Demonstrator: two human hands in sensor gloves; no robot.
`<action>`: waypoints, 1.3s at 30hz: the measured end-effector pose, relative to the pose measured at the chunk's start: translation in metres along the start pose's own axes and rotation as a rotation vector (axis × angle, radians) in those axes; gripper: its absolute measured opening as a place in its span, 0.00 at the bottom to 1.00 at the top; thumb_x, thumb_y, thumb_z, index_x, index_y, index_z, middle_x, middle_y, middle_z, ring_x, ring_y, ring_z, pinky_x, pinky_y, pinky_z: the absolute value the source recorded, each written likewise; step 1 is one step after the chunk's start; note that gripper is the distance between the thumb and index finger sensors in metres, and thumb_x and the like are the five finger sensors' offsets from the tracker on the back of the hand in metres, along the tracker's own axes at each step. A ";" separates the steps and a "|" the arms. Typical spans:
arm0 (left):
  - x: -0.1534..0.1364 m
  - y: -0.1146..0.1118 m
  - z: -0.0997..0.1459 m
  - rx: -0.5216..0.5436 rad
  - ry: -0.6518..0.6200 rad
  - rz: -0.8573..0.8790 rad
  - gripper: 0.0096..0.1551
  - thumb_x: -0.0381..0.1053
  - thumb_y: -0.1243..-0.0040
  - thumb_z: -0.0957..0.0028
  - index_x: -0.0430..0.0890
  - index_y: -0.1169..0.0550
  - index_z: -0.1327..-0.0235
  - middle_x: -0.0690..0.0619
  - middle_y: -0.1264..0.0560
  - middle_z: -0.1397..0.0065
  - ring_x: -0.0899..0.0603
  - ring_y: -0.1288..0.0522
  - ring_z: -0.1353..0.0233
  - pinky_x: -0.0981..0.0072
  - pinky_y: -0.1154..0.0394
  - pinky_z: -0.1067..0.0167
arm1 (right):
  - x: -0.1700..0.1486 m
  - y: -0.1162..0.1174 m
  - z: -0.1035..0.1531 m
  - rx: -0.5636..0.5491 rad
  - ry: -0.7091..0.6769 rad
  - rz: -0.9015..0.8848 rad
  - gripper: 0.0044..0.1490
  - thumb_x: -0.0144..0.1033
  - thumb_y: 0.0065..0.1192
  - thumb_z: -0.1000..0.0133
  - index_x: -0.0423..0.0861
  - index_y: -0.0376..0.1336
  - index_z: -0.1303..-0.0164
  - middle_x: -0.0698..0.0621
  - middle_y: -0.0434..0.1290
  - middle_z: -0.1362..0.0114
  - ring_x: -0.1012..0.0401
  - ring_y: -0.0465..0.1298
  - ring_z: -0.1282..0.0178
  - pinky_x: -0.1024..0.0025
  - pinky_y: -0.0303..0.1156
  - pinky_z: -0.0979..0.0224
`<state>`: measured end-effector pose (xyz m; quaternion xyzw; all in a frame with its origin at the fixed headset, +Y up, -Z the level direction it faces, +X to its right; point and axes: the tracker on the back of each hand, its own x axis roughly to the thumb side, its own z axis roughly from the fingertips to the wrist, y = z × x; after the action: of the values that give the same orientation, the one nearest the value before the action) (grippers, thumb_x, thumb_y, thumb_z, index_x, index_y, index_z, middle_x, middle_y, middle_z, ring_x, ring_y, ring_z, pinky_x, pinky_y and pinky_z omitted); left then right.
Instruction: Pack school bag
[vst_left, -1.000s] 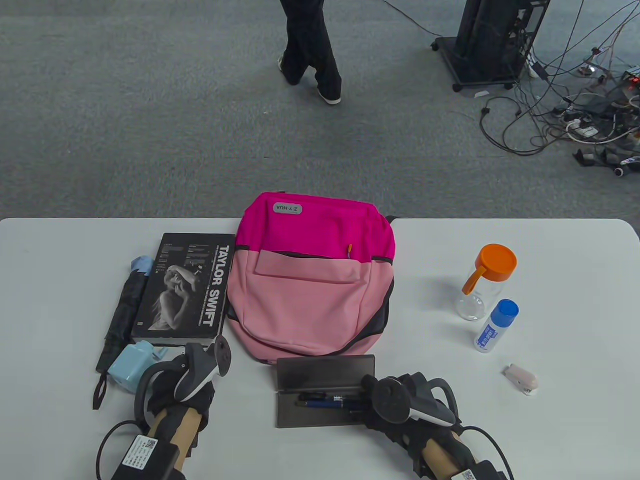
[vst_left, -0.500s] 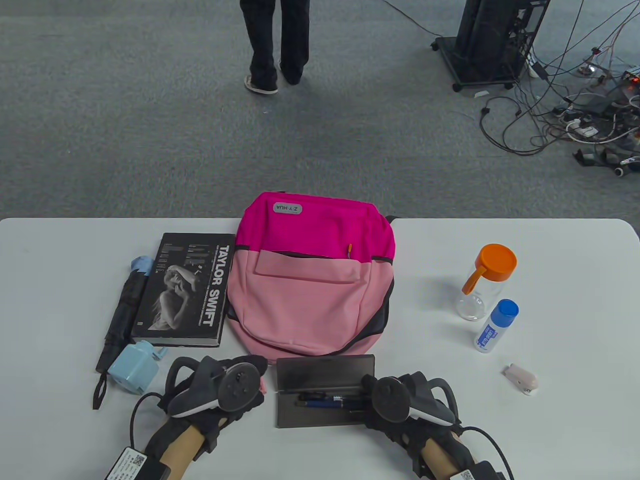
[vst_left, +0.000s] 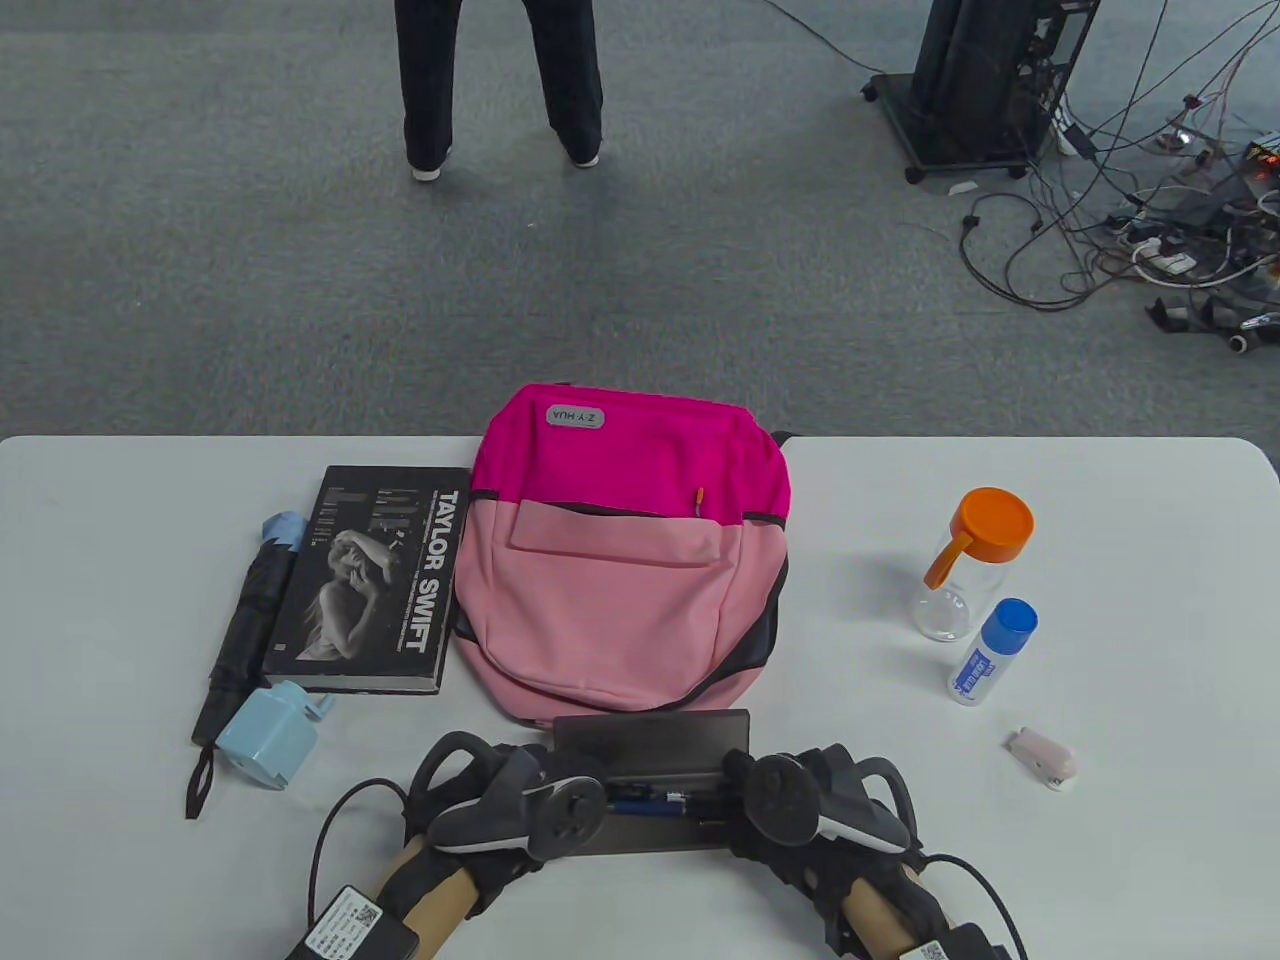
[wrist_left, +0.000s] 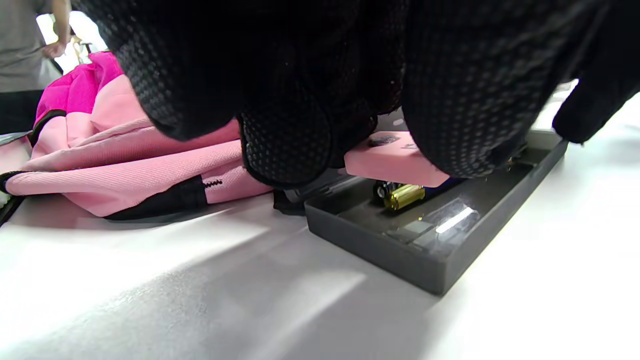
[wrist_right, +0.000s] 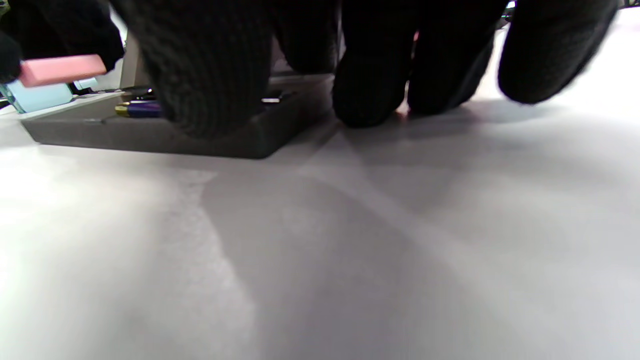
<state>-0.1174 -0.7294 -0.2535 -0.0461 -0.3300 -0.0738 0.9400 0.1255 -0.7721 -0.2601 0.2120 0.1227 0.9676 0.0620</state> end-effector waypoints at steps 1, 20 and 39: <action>0.001 -0.002 0.000 0.006 -0.005 -0.008 0.39 0.59 0.20 0.63 0.51 0.22 0.37 0.52 0.13 0.33 0.47 0.09 0.48 0.55 0.11 0.49 | 0.000 0.000 0.000 0.000 0.000 0.000 0.50 0.46 0.71 0.49 0.40 0.57 0.19 0.32 0.73 0.29 0.32 0.71 0.28 0.24 0.68 0.31; -0.021 0.008 0.000 0.165 0.201 0.021 0.46 0.60 0.27 0.56 0.47 0.31 0.24 0.47 0.21 0.26 0.44 0.13 0.42 0.53 0.15 0.45 | 0.001 0.000 0.000 -0.001 0.001 0.003 0.49 0.46 0.71 0.49 0.40 0.57 0.19 0.32 0.73 0.29 0.32 0.71 0.28 0.24 0.68 0.31; -0.025 -0.003 -0.024 0.119 0.155 0.067 0.25 0.47 0.23 0.56 0.53 0.14 0.43 0.54 0.09 0.42 0.50 0.05 0.53 0.60 0.08 0.55 | -0.003 0.000 0.005 -0.080 0.222 0.030 0.55 0.54 0.73 0.56 0.30 0.60 0.28 0.25 0.66 0.24 0.29 0.71 0.29 0.22 0.66 0.31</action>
<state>-0.1228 -0.7333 -0.2880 0.0047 -0.2582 -0.0260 0.9657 0.1306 -0.7712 -0.2573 0.1028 0.0870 0.9900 0.0419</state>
